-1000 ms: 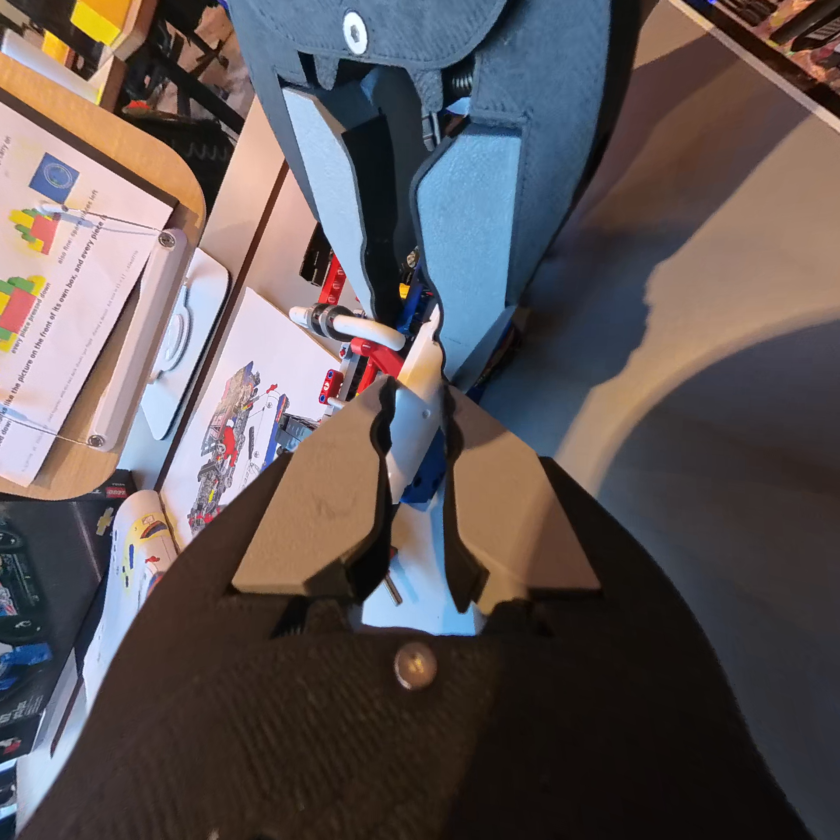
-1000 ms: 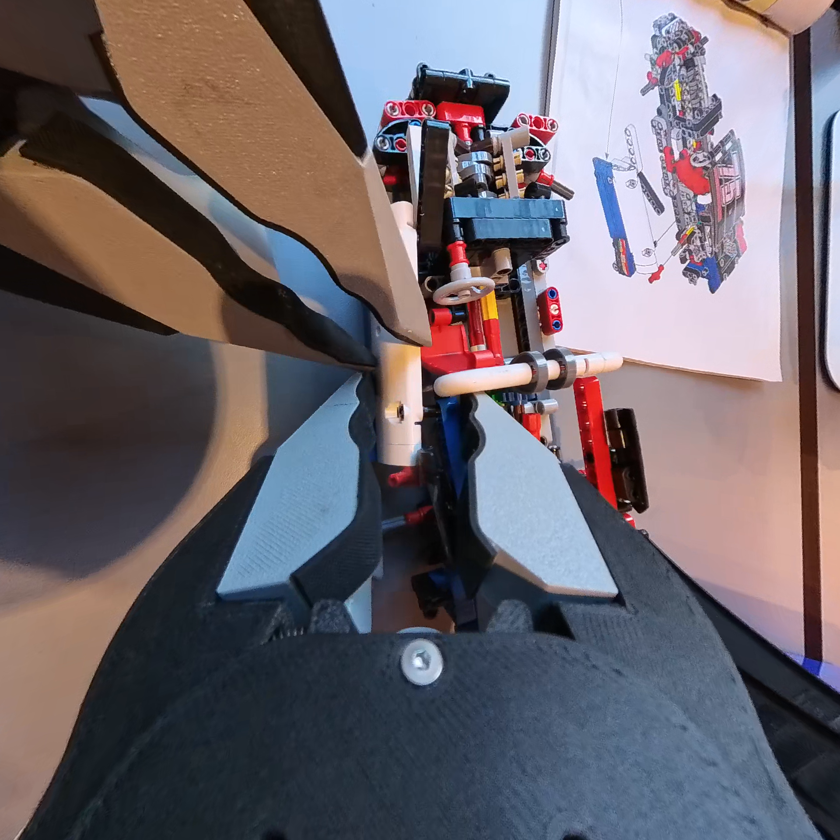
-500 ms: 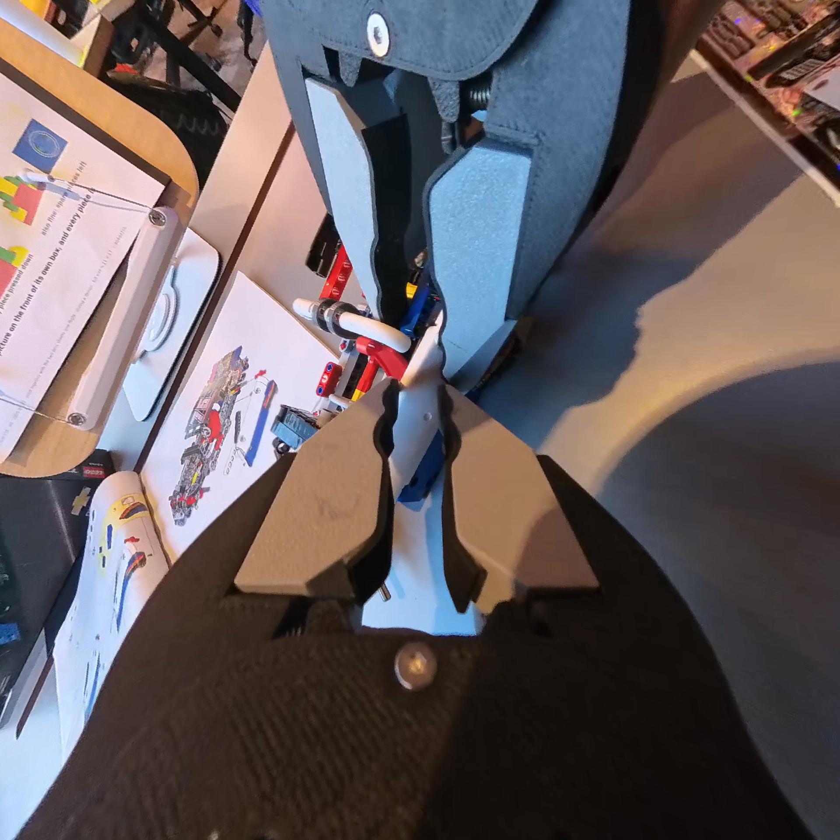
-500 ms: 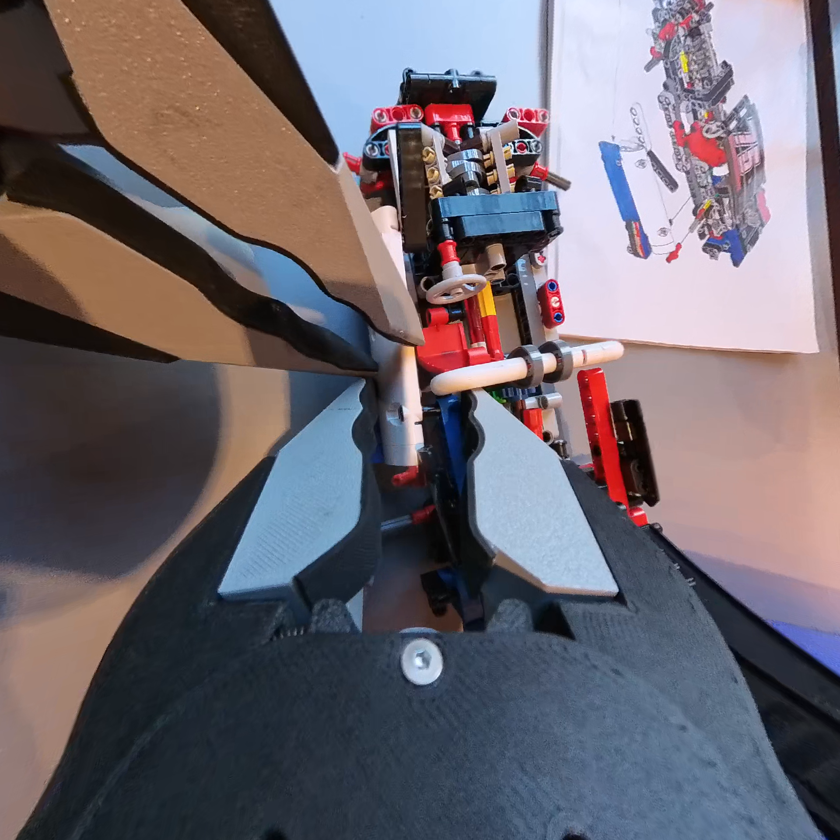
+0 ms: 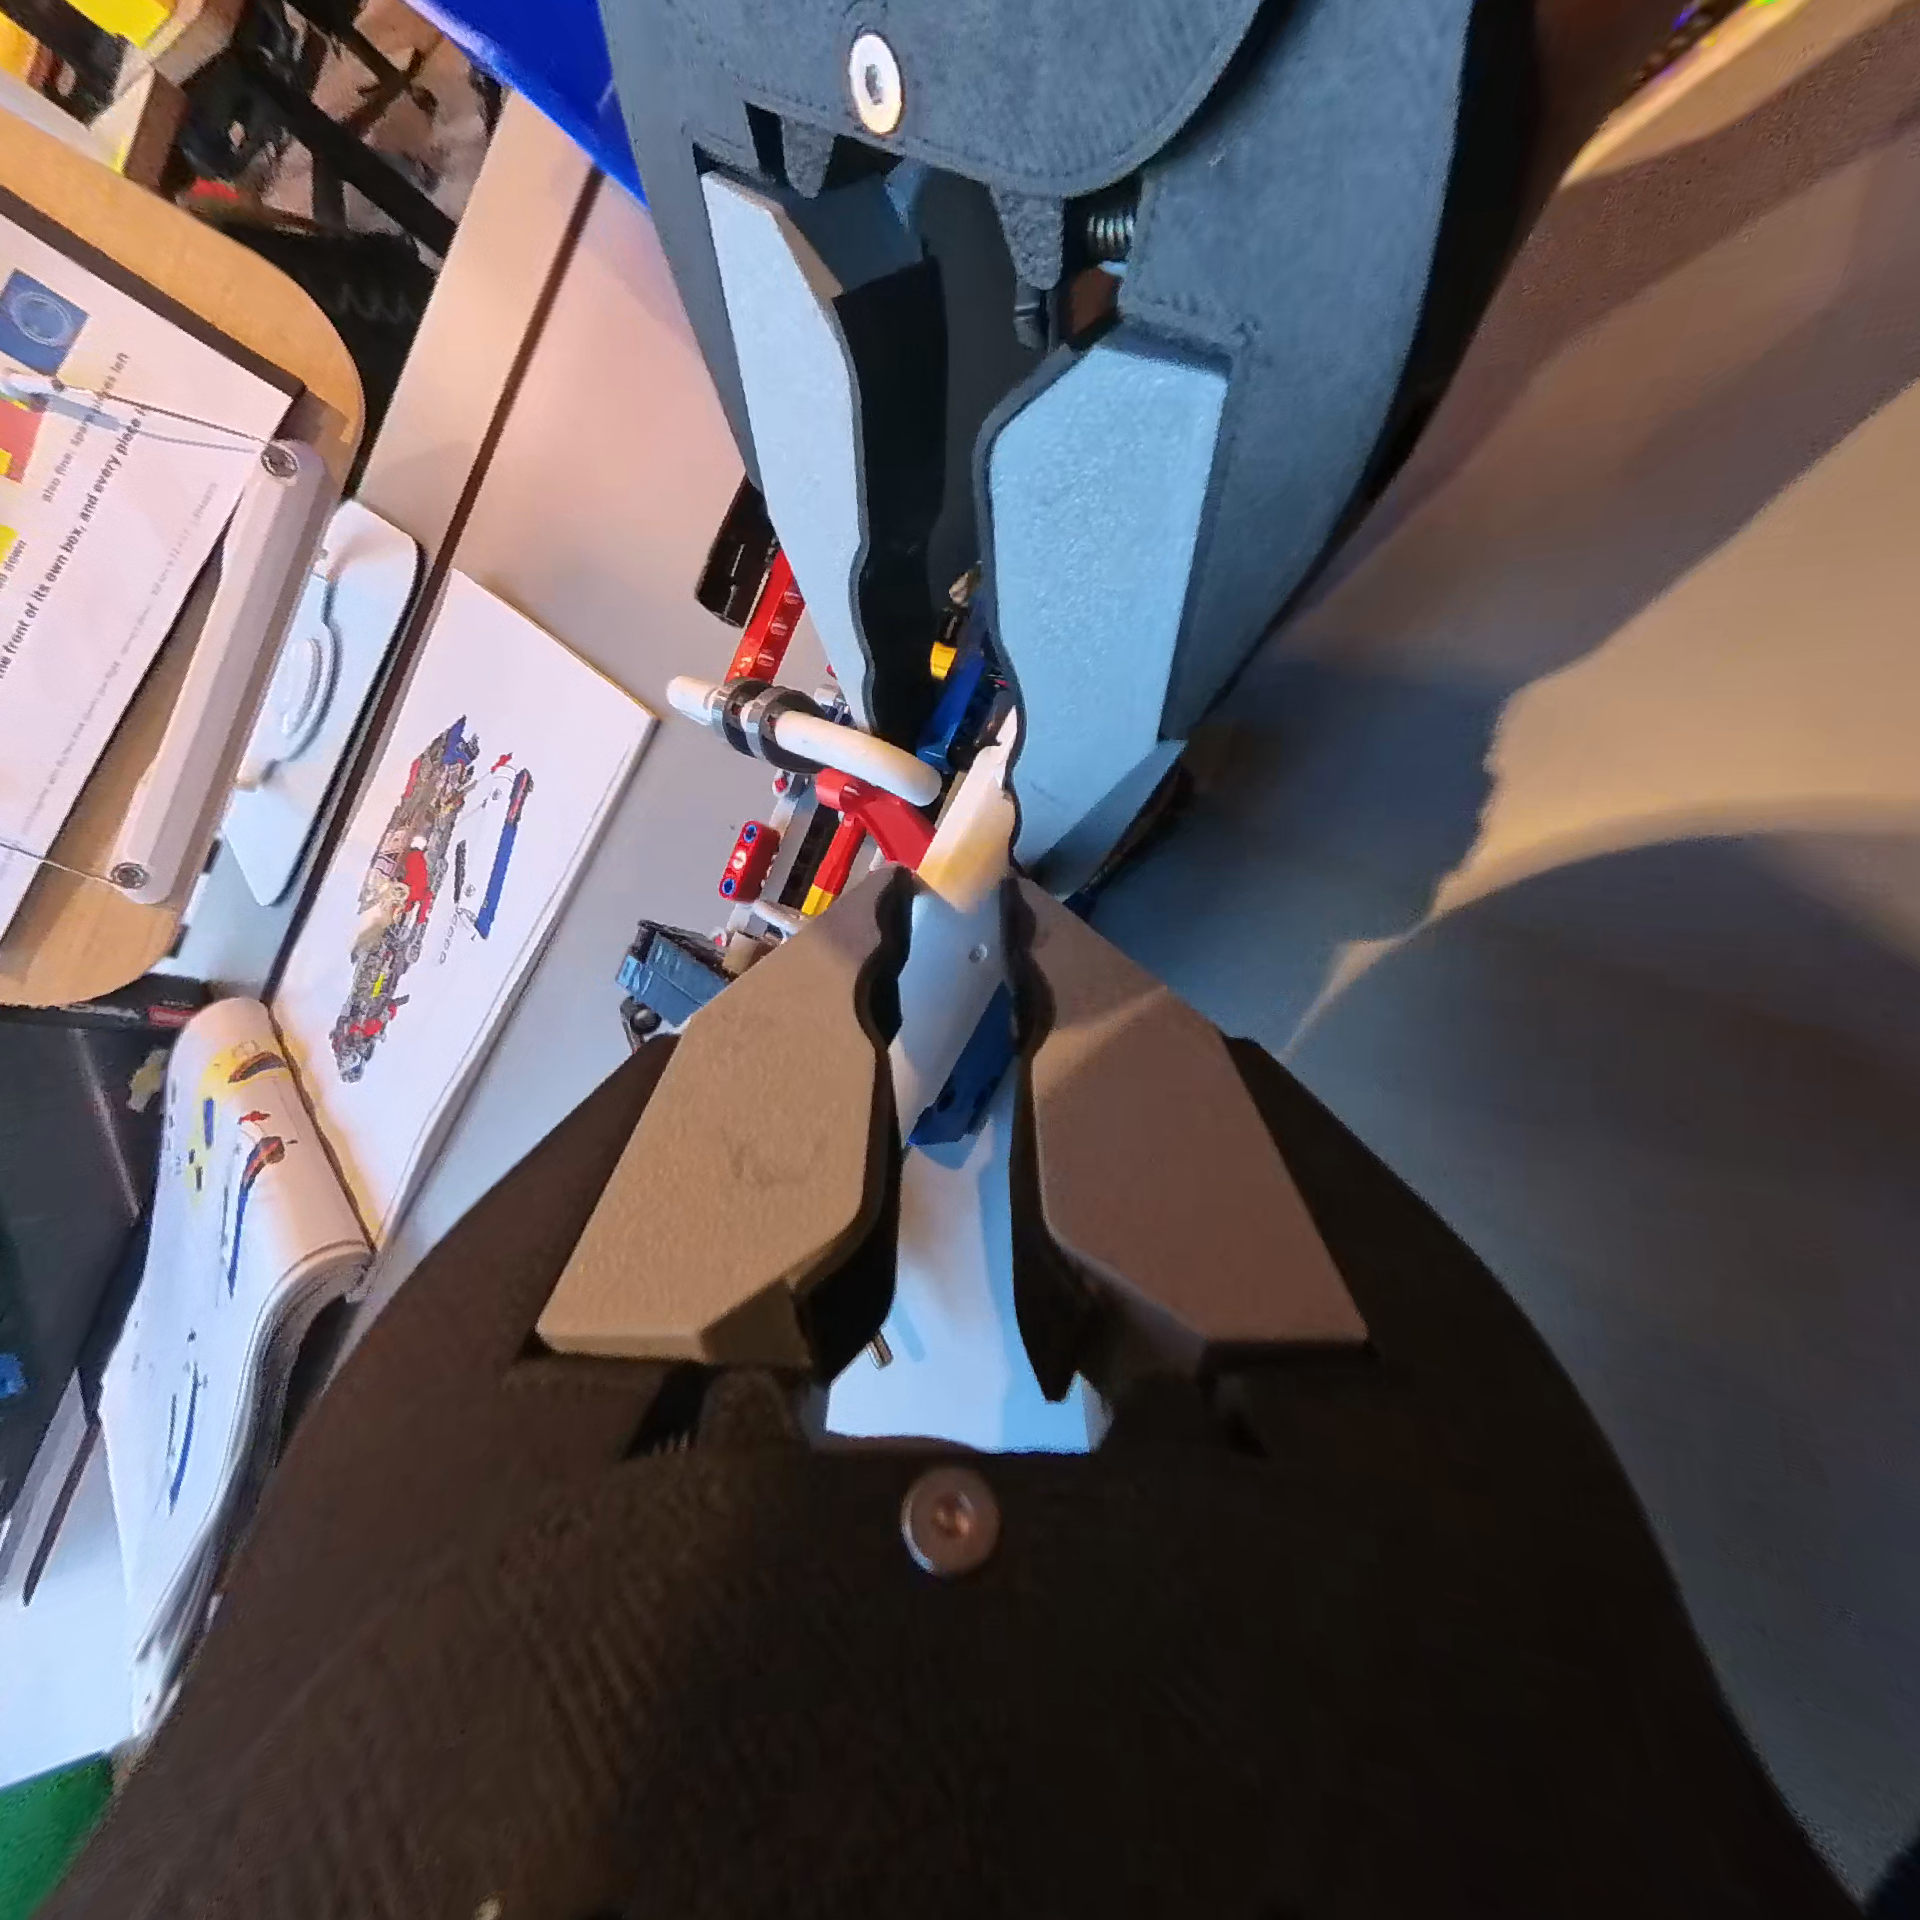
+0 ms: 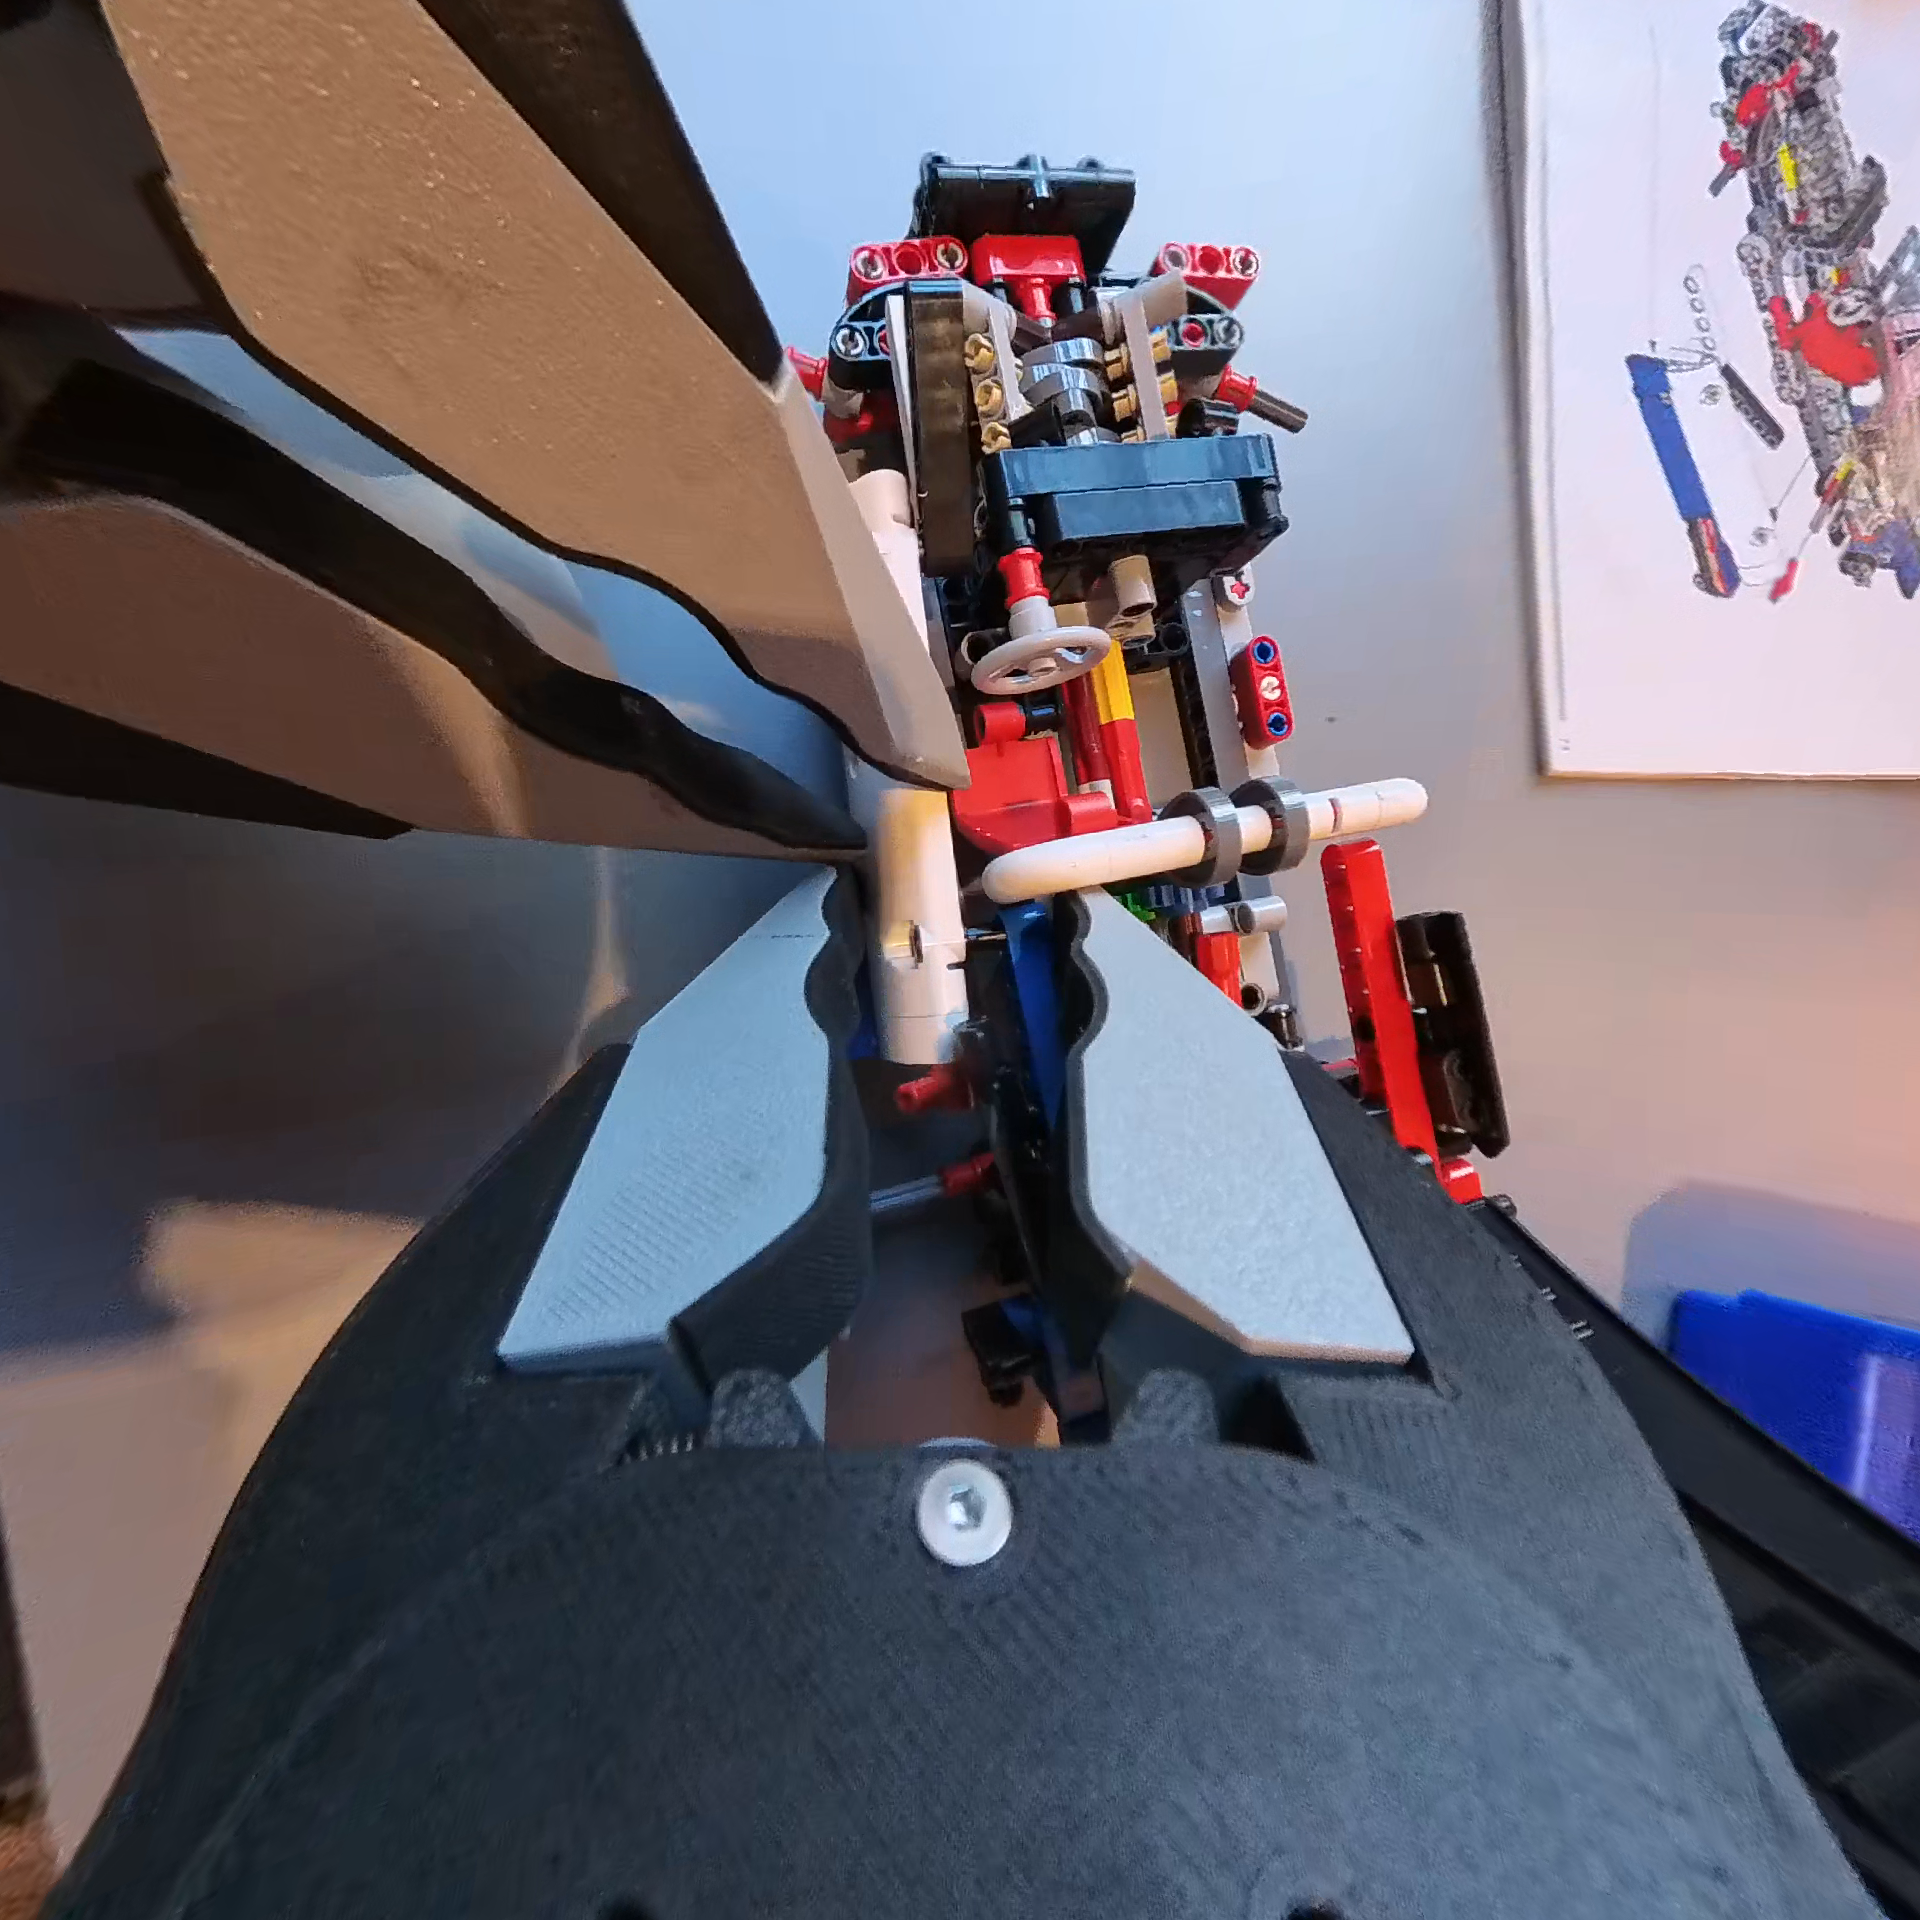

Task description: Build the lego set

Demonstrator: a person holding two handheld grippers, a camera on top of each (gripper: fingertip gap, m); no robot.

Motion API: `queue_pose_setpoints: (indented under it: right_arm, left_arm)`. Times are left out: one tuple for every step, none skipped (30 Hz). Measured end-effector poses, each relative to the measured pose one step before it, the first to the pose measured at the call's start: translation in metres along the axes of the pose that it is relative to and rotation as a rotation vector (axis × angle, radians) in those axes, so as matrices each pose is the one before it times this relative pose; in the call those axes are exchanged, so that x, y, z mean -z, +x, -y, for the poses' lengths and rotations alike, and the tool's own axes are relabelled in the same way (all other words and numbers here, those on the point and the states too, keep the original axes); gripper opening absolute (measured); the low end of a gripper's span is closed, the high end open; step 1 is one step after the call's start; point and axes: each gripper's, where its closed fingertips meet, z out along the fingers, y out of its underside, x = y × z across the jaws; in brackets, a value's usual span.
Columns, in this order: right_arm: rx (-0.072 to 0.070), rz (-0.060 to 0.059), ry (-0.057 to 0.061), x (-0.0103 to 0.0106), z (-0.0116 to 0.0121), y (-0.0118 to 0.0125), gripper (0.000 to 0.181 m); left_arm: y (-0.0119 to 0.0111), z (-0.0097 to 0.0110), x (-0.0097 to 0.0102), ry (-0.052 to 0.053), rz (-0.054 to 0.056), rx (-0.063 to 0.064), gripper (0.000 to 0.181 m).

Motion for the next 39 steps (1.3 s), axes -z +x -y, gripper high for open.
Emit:
queue_pose_setpoints:
  right_arm:
    - [-0.0008, -0.0039, 0.0001, 0.00058, 0.00158, -0.00653, 0.034]
    - [-0.0002, -0.005, -0.0001, 0.00043, 0.0017, -0.00599, 0.034]
    - [0.0035, -0.0068, 0.0026, 0.00034, 0.00162, -0.00499, 0.034]
    - [0.0033, -0.0071, 0.0034, 0.00026, 0.0014, -0.00381, 0.034]
    - [0.0008, -0.0067, 0.0025, 0.00003, 0.00124, -0.00281, 0.034]
    - [0.0016, -0.0084, 0.0025, -0.00003, 0.00116, -0.00202, 0.034]
    - [0.0029, -0.0097, 0.0023, -0.00003, 0.00096, -0.00159, 0.035]
    - [0.001, -0.0071, 0.0017, -0.00001, 0.0007, -0.00151, 0.035]
    - [-0.0014, -0.0042, 0.0005, 0.00002, 0.00072, -0.00151, 0.035]
    - [-0.0022, -0.0039, -0.0008, 0.00002, 0.00053, -0.00131, 0.035]
    - [-0.0022, -0.0035, -0.0005, 0.00003, 0.00073, -0.00142, 0.035]
    - [-0.0001, -0.0035, 0.0013, 0.00003, 0.00072, -0.00144, 0.035]
    - [0.0026, -0.0038, 0.0028, -0.00001, 0.00075, -0.00137, 0.035]
    - [0.0035, -0.003, 0.0028, 0.00018, 0.00061, -0.00124, 0.035]
    - [0.0038, -0.0011, 0.0029, 0.00011, 0.00041, -0.00081, 0.035]
    - [0.0034, -0.0002, 0.0034, 0.00012, 0.00012, -0.00034, 0.035]
    - [0.0022, -0.0008, 0.0036, 0.00006, 0.00009, 0.00027, 0.035]
    - [0.0025, -0.0003, 0.0031, 0.00009, 0.00003, 0.00023, 0.035]
    - [0.0031, 0.0009, 0.0028, 0.0001, -0.00005, 0.0002, 0.035]
    - [0.0026, 0.0024, 0.0026, 0.00022, -0.00018, 0.00025, 0.035]
    - [0.0031, 0.0031, 0.002, 0.00021, -0.0003, 0.00005, 0.035]
    - [0.0053, 0.0026, 0.0021, 0.00032, -0.00015, -0.00032, 0.035]
    - [0.0072, 0.0028, 0.0029, 0.00022, 0.0, -0.00051, 0.035]
    - [0.008, 0.0037, 0.0036, 0.00031, -0.00001, -0.00073, 0.035]
    - [0.0077, 0.0039, 0.0042, 0.00034, 0.0001, -0.00067, 0.036]
    - [0.0067, 0.0025, 0.0043, 0.00024, 0.00004, -0.00047, 0.035]
    - [0.007, 0.0005, 0.0059, 0.00034, 0.00008, -0.00035, 0.035]
    - [0.0065, 0.0005, 0.0083, 0.00038, 0.00021, -0.00045, 0.036]
    - [0.0041, 0.001, 0.0093, 0.00045, 0.00041, -0.00045, 0.036]
    - [0.0024, -0.0001, 0.0078, 0.00043, 0.00035, -0.00037, 0.036]
    - [0.0038, -0.0018, 0.0058, 0.00037, 0.00024, -0.00021, 0.036]
    - [0.0065, -0.003, 0.0055, 0.0002, 0.00013, -0.00023, 0.036]
    - [0.0078, -0.0036, 0.0045, 0.00022, 0.00002, -0.00026, 0.036]
    - [0.007, -0.0037, 0.0022, 0.00017, -0.00017, -0.00005, 0.036]
    - [0.0038, -0.002, 0.0022, 0.00021, -0.00012, -0.00006, 0.036]
    - [0.0021, 0.0007, 0.0047, 0.00038, 0.00015, -0.00023, 0.036]
    - [0.0031, 0.0013, 0.0057, 0.00037, 0.00019, -0.00019, 0.036]
    - [0.0037, 0.0017, 0.0056, 0.00045, 0.00011, -0.00022, 0.036]
    - [0.003, 0.002, 0.005, 0.00057, 0.00014, -0.00038, 0.035]
  left_arm:
    - [0.0038, -0.00191, 0.00544, 0.0061, -0.0001, 0.0001, 0.014]
    - [0.0033, -0.00197, 0.00498, 0.0022, -0.0023, 0.0041, 0.014]
    - [0.0027, -0.00169, 0.00424, 0.003, -0.0019, 0.0047, 0.014]
    - [0.0019, -0.00141, 0.00337, 0.0036, -0.0001, 0.0045, 0.014]
    - [0.00134, -0.00117, 0.00256, 0.0013, 0.0027, 0.0008, 0.014]
    - [0.00084, -0.00103, 0.00206, -0.0009, 0.0051, -0.0034, 0.014]
    - [0.00068, -0.00092, 0.00159, -0.0003, 0.0045, -0.0054, 0.014]
    - [0.00049, -0.00076, 0.00135, 0.0007, 0.0004, -0.0006, 0.014]
    - [0.00048, -0.00053, 0.00119, 0.0015, -0.0028, 0.0034, 0.014]
    - [0.00063, -0.00065, 0.00125, 0.0008, -0.0027, 0.0033, 0.014]
    - [0.00055, -0.00062, 0.00128, -0.0001, -0.0005, 0.0046, 0.014]
    - [0.00065, -0.00081, 0.0013, -0.0013, 0.001, 0.0048, 0.014]
    - [0.00053, -0.00065, 0.00137, -0.0002, 0.0027, 0.004, 0.014]
    - [0.00065, -0.00057, 0.00119, 0.0004, 0.004, 0.0025, 0.014]
    - [0.00049, -0.00029, 0.00095, 0.0015, 0.0039, 0.0007, 0.014]
    - [0.00041, -0.00004, 0.00033, 0.0013, 0.0017, 0.0008, 0.014]
    - [0.00009, 0.00006, 0.00003, 0.0005, -0.0003, 0.0023, 0.014]
    - [-0.00007, 0.00029, -0.00014, -0.0017, -0.0028, -0.0003, 0.014]
    - [0.0, 0.00022, -0.00024, -0.0024, -0.004, -0.0028, 0.014]
    - [-0.00004, 0.00056, -0.00024, -0.0006, -0.0048, 0.0001, 0.014]
    - [0.00019, 0.00071, 0.00006, 0.0017, -0.0094, 0.0089, 0.013]
    - [0.00056, 0.00051, 0.00034, 0.002, -0.0164, 0.0142, 0.013]
    - [0.00085, 0.0004, 0.00081, 0.0035, -0.0222, 0.016, 0.013]
    - [0.00067, 0.00027, 0.0012, 0.0049, -0.0246, 0.0177, 0.014]
    - [-0.00108, -0.00017, 0.00122, 0.0034, -0.013, 0.018, 0.02]
    - [-0.00091, -0.00052, 0.00115, 0.0013, -0.0137, 0.0067, 0.023]
    - [-0.00057, 0.0003, 0.00129, 0.0062, -0.0119, -0.0009, 0.024]
    - [-0.00041, 0.00118, 0.00105, 0.0113, -0.0086, -0.0049, 0.026]
    - [0.00077, 0.00091, 0.00002, 0.0085, -0.0107, -0.0069, 0.028]
    - [0.00201, -0.00088, -0.00156, -0.0027, -0.0149, -0.0068, 0.029]
    - [0.00137, -0.00326, -0.00285, -0.0181, -0.0124, -0.0116, 0.028]
    - [0.00113, -0.0033, -0.00316, -0.0178, -0.0117, -0.0137, 0.026]
    - [0.00198, -0.00127, -0.00203, -0.0045, -0.0158, -0.0041, 0.025]
    - [0.00033, 0.00077, -0.00068, 0.0067, -0.0073, -0.0006, 0.024]
    - [0.00039, 0.00027, -0.00016, 0.0052, -0.0109, -0.0027, 0.023]
    - [0.00047, 0.00061, 0.00016, 0.0101, -0.0156, 0.0078, 0.021]
    - [0.00057, 0.0008, 0.0002, 0.0154, -0.0209, 0.0217, 0.021]
    - [0.00068, 0.00103, 0.00053, 0.0205, -0.0265, 0.0313, 0.019]
    - [0.00091, 0.00089, 0.00073, 0.022, -0.0317, 0.0366, 0.017]
